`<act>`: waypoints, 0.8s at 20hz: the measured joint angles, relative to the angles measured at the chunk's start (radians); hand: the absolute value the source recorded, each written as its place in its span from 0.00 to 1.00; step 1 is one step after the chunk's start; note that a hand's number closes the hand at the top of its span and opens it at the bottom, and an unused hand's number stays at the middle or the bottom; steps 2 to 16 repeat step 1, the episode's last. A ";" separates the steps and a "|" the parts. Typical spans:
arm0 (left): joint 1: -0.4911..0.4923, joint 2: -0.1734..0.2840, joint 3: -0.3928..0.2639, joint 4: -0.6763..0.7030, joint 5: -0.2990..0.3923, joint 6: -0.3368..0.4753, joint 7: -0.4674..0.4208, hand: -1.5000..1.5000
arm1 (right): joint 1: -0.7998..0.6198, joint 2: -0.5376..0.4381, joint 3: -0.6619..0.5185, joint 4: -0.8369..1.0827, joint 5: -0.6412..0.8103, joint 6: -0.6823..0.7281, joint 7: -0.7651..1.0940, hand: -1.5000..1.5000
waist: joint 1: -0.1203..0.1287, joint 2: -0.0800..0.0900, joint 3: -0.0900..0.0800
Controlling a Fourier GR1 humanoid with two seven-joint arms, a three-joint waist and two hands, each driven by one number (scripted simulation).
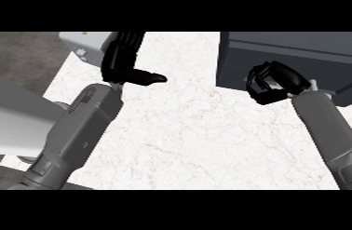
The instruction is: Pick up the cup, place it into the drawer and close the drawer
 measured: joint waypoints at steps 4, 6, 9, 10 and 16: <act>0.002 0.001 0.000 -0.002 0.001 -0.004 0.000 0.00 | 0.003 -0.003 -0.001 -0.005 -0.004 0.009 0.001 1.00 | 0.002 0.001 0.000; 0.002 0.001 0.000 -0.002 0.001 -0.004 0.000 0.00 | 0.003 -0.003 -0.001 -0.005 -0.004 0.009 0.001 1.00 | 0.002 0.001 0.000; 0.002 0.001 0.000 -0.002 0.001 -0.004 0.000 0.00 | 0.003 -0.003 -0.001 -0.005 -0.004 0.009 0.001 1.00 | 0.002 0.001 0.000; 0.002 0.001 0.000 -0.002 0.001 -0.004 0.000 0.00 | 0.003 -0.003 -0.001 -0.005 -0.004 0.009 0.001 1.00 | 0.002 0.001 0.000; 0.002 0.001 0.000 -0.002 0.001 -0.004 0.000 0.00 | 0.003 -0.003 -0.001 -0.005 -0.004 0.009 0.001 1.00 | 0.002 0.001 0.000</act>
